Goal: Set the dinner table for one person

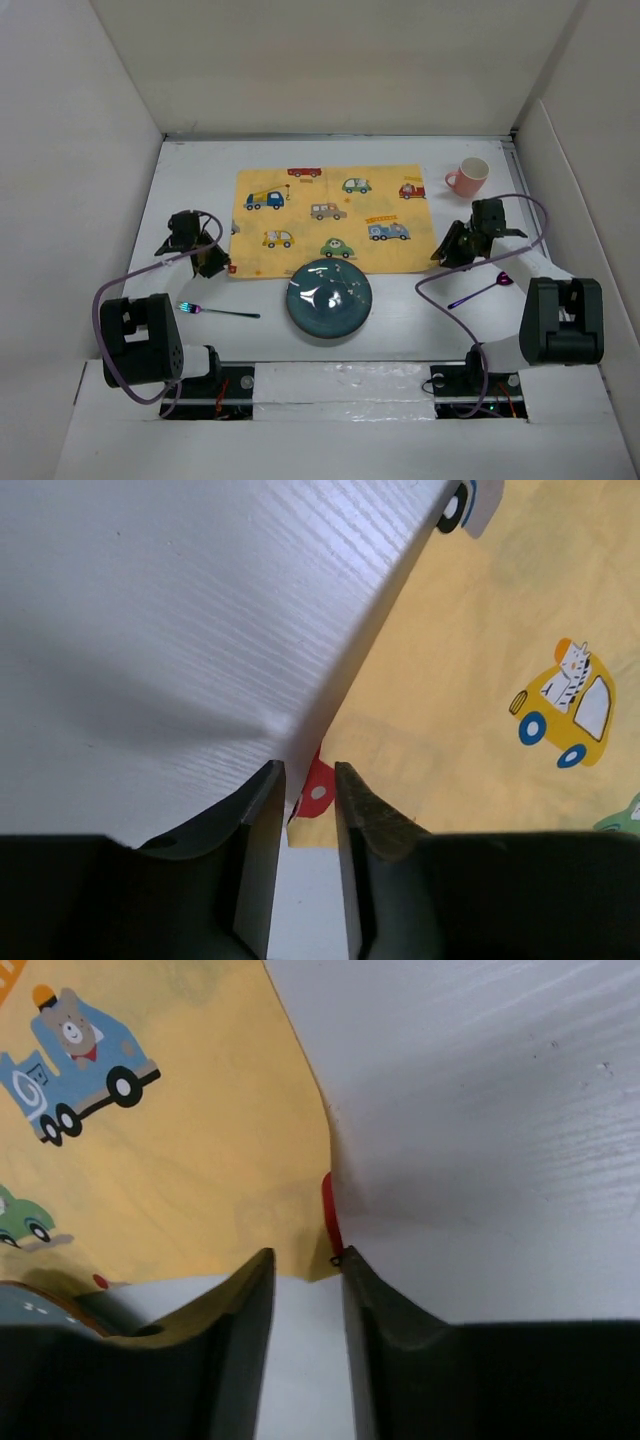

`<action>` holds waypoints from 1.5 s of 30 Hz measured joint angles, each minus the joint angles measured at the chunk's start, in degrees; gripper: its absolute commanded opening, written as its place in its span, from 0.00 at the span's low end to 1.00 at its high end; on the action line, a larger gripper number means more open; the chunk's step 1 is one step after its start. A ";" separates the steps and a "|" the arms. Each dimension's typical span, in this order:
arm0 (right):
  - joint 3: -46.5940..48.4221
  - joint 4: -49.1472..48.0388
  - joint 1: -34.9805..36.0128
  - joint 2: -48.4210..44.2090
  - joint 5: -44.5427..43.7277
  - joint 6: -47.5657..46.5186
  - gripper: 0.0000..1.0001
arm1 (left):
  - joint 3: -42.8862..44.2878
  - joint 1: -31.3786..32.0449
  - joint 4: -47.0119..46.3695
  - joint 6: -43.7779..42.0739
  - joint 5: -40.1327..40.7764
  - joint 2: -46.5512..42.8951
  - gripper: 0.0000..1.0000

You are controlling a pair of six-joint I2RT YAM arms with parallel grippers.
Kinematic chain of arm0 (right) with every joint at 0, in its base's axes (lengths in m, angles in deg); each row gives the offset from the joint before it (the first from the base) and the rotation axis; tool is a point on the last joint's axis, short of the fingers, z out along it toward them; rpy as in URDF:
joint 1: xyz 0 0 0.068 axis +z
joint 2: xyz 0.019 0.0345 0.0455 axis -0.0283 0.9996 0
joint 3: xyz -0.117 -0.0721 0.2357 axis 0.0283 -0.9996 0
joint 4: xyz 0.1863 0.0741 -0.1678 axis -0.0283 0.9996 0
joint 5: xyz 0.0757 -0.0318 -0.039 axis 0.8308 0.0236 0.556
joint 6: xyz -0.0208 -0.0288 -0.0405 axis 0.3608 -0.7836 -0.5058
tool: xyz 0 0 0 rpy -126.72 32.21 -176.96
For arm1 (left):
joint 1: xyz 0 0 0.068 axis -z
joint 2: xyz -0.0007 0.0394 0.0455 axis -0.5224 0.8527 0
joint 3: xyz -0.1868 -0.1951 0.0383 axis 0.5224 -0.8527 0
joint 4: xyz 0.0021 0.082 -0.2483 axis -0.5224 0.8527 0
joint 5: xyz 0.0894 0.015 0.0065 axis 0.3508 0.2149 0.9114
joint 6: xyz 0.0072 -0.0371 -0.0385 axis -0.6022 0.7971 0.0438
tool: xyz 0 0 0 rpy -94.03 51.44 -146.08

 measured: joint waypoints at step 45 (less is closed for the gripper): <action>-8.87 -15.74 32.09 -3.37 19.89 10.23 0.00 | 22.21 16.22 7.61 -15.78 -3.65 -7.98 0.39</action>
